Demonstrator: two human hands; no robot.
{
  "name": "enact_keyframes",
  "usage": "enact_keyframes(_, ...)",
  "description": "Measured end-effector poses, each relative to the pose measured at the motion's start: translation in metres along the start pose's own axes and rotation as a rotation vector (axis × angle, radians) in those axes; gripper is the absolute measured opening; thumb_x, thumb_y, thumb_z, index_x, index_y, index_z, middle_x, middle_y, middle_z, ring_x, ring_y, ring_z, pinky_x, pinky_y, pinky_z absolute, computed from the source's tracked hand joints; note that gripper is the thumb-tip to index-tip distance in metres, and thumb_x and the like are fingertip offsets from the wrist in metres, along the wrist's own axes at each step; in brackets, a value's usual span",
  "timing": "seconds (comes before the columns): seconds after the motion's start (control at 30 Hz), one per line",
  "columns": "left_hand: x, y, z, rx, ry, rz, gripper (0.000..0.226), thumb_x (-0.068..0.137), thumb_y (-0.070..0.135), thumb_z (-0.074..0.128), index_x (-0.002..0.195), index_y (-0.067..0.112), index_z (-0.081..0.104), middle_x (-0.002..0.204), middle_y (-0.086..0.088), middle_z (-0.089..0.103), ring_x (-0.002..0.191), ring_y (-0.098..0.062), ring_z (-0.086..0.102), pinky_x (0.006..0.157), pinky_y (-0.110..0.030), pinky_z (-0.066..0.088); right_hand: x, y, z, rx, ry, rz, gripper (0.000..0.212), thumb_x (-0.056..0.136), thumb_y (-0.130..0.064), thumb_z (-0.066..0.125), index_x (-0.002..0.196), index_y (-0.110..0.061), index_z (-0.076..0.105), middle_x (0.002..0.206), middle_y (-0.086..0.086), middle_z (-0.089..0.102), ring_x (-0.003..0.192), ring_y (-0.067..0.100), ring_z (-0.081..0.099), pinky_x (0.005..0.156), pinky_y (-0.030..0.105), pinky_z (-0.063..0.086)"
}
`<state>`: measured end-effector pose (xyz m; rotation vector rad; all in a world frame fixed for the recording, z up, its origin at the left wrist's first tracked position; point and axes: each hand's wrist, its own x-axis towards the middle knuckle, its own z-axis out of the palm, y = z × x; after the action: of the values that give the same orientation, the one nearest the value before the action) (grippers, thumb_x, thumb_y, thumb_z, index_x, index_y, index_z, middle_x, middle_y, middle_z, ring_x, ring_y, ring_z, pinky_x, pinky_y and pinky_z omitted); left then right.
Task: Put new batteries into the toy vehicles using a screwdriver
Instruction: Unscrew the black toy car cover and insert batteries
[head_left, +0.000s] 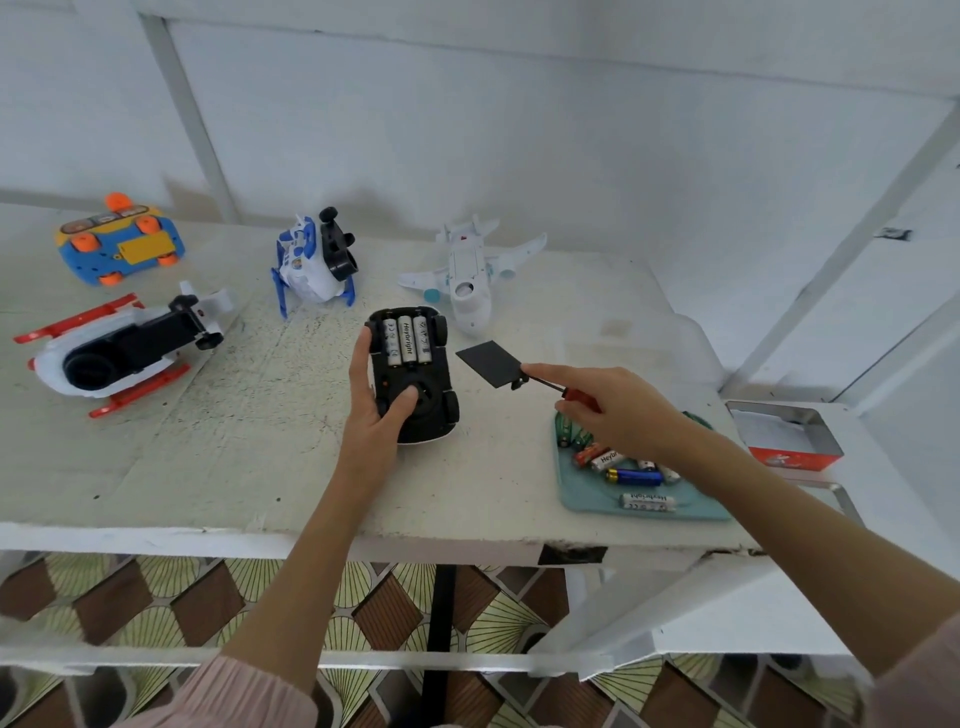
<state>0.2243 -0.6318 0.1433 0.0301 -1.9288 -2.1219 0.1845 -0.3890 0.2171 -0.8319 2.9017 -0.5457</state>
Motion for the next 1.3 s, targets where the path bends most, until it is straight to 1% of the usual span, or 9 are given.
enact_keyframes(0.23,-0.001,-0.001,-0.005,-0.009,0.147,0.043,0.075,0.097,0.002,0.047,0.148,0.043,0.010,0.151,0.005,0.032,0.129,-0.018,0.047,0.100,-0.043,0.048,0.012,-0.010,0.010,-0.154,-0.150,0.084,0.047,0.098,-0.022,0.039,0.137,-0.045,0.032,0.098,-0.002,0.059,0.077,0.016,0.047,0.061,0.027,0.035)
enact_keyframes(0.57,0.002,0.002,-0.010,-0.063,0.157,0.030,0.074,0.094,0.010,0.052,0.142,0.053,0.015,0.155,0.003,0.026,0.135,-0.020,0.041,0.108,-0.050,0.039,0.030,-0.028,0.003,-0.067,-0.395,0.103,0.056,0.093,-0.018,0.051,0.142,-0.037,0.029,0.078,-0.021,0.045,0.065,-0.003,0.041,0.074,0.022,0.033)
enact_keyframes(0.67,0.009,0.006,-0.016,-0.078,0.115,0.039,0.074,0.097,0.000,0.046,0.144,0.046,0.012,0.153,0.003,0.028,0.131,-0.020,0.046,0.098,-0.038,0.050,0.028,-0.026,-0.016,-0.035,-0.483,0.212,0.053,0.089,-0.016,0.058,0.138,-0.023,0.039,0.096,-0.001,0.061,0.062,0.002,0.052,0.060,0.019,0.042)
enact_keyframes(0.73,0.016,0.011,-0.021,-0.032,0.049,0.064,0.075,0.096,-0.002,0.046,0.145,0.043,0.011,0.149,0.008,0.033,0.126,-0.015,0.050,0.089,-0.028,0.054,0.027,-0.026,-0.030,0.001,-0.517,0.290,0.038,0.087,-0.013,0.061,0.123,-0.013,0.050,0.087,0.007,0.067,0.048,0.005,0.052,0.044,0.017,0.041)
enact_keyframes(0.87,0.033,0.028,-0.025,0.113,-0.108,0.131,0.076,0.096,0.000,0.049,0.141,0.051,0.015,0.137,0.026,0.038,0.121,0.002,0.051,0.088,-0.020,0.051,0.029,-0.036,-0.061,0.049,-0.309,0.256,0.009,0.087,-0.013,0.061,0.093,-0.006,0.059,0.073,0.006,0.068,0.035,0.001,0.045,0.038,0.016,0.038)
enact_keyframes(0.93,0.042,0.037,-0.023,0.188,-0.194,0.179,0.076,0.096,0.005,0.050,0.137,0.060,0.016,0.142,0.021,0.039,0.123,0.003,0.049,0.091,-0.017,0.048,0.030,-0.047,-0.074,0.109,-0.078,0.191,0.005,0.088,-0.014,0.060,0.089,-0.009,0.058,0.070,0.004,0.066,0.033,0.001,0.044,0.038,0.017,0.039)
enact_keyframes(1.03,0.053,0.046,-0.018,0.249,-0.299,0.222,0.073,0.093,0.019,0.051,0.136,0.065,0.016,0.151,0.008,0.035,0.131,-0.005,0.043,0.103,-0.030,0.043,0.030,-0.066,-0.082,0.184,0.158,0.117,0.005,0.087,-0.013,0.061,0.087,-0.008,0.060,0.067,0.002,0.062,0.040,-0.001,0.048,0.038,0.011,0.036)
enact_keyframes(1.13,0.062,0.052,-0.007,0.254,-0.351,0.255,0.072,0.092,0.020,0.050,0.138,0.063,0.016,0.152,0.005,0.035,0.133,-0.008,0.041,0.108,-0.038,0.040,0.028,-0.073,-0.076,0.120,0.177,0.116,0.009,0.086,-0.015,0.062,0.089,-0.006,0.063,0.067,-0.005,0.059,0.055,0.001,0.057,0.052,0.009,0.042)
enact_keyframes(1.3,0.069,0.058,0.019,0.230,-0.427,0.299,0.074,0.091,0.019,0.049,0.134,0.068,0.015,0.150,0.004,0.036,0.131,-0.007,0.044,0.105,-0.031,0.042,0.020,-0.062,-0.070,0.056,0.227,0.165,0.009,0.086,-0.019,0.062,0.091,-0.011,0.063,0.067,-0.012,0.054,0.067,0.012,0.055,0.069,0.032,0.048)
